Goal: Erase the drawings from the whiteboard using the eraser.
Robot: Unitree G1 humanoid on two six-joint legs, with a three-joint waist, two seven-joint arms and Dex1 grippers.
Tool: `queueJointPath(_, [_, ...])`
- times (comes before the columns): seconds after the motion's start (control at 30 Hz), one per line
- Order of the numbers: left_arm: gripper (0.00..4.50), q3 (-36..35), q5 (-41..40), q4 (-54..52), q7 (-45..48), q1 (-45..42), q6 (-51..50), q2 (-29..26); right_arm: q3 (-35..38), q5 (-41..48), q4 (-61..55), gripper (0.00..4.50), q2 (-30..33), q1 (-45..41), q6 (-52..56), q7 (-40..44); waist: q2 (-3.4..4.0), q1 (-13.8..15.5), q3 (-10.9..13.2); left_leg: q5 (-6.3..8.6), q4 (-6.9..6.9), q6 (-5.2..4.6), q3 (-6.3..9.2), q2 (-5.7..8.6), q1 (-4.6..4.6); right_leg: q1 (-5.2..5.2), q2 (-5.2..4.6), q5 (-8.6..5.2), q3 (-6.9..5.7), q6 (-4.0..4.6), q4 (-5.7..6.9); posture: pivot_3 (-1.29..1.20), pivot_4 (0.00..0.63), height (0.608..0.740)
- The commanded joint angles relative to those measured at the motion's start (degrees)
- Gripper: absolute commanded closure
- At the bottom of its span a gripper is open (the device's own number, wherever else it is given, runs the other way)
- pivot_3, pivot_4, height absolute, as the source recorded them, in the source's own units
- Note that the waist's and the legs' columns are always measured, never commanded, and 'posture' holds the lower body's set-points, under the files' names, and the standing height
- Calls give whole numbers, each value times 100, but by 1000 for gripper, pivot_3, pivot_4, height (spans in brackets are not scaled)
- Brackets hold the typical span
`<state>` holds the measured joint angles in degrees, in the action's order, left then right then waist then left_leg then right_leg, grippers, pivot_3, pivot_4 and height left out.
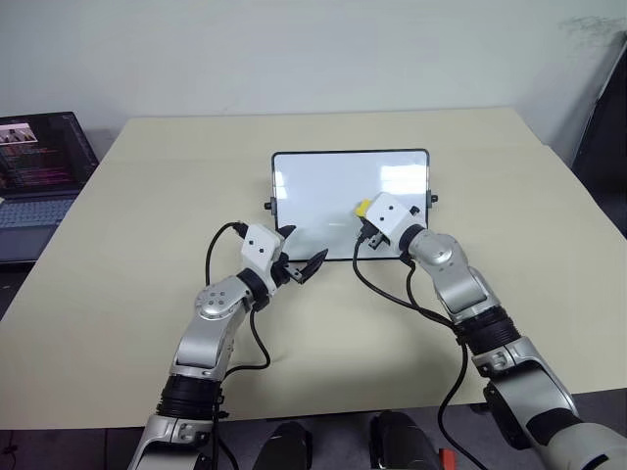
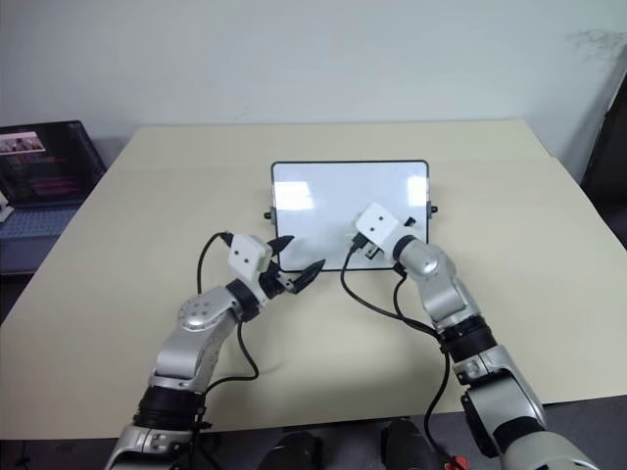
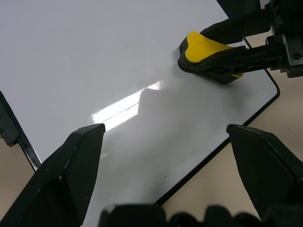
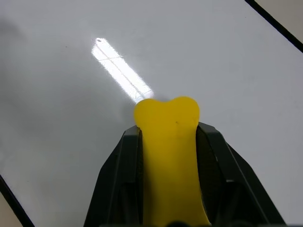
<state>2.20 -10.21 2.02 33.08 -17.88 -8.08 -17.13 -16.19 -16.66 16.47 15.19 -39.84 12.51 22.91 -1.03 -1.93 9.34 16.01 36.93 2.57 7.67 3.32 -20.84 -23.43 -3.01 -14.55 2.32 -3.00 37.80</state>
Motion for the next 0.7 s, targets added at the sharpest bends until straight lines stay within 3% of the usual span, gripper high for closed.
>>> queueJointPath(0.03, [0, 3, -15, -199, -29, -63, 103, 29, -173, -43, -230, 3167, 11, 166, 43, 190, 0, 0, 0, 0, 0, 0, 0, 0, 0, 0, 0, 0, 0, 0, 1, 0, 150, 740])
queueJointPath(0.43, [0, 10, -26, -139, 30, -90, 130, 17, -535, -73, -1067, 3167, 107, 742, 251, 759, 0, 5, 0, -1, 0, 2, 2, 0, -1, 1, 0, 0, -1, -1, -2, 0, 150, 740])
queueJointPath(0.7, [0, 28, -24, -112, 32, -90, 166, 57, 282, 569, -1613, 3167, -103, 704, 924, 600, -1, 14, 1, -2, 0, 4, 3, 1, -2, 1, -1, 0, -2, -1, -3, 0, 150, 740])
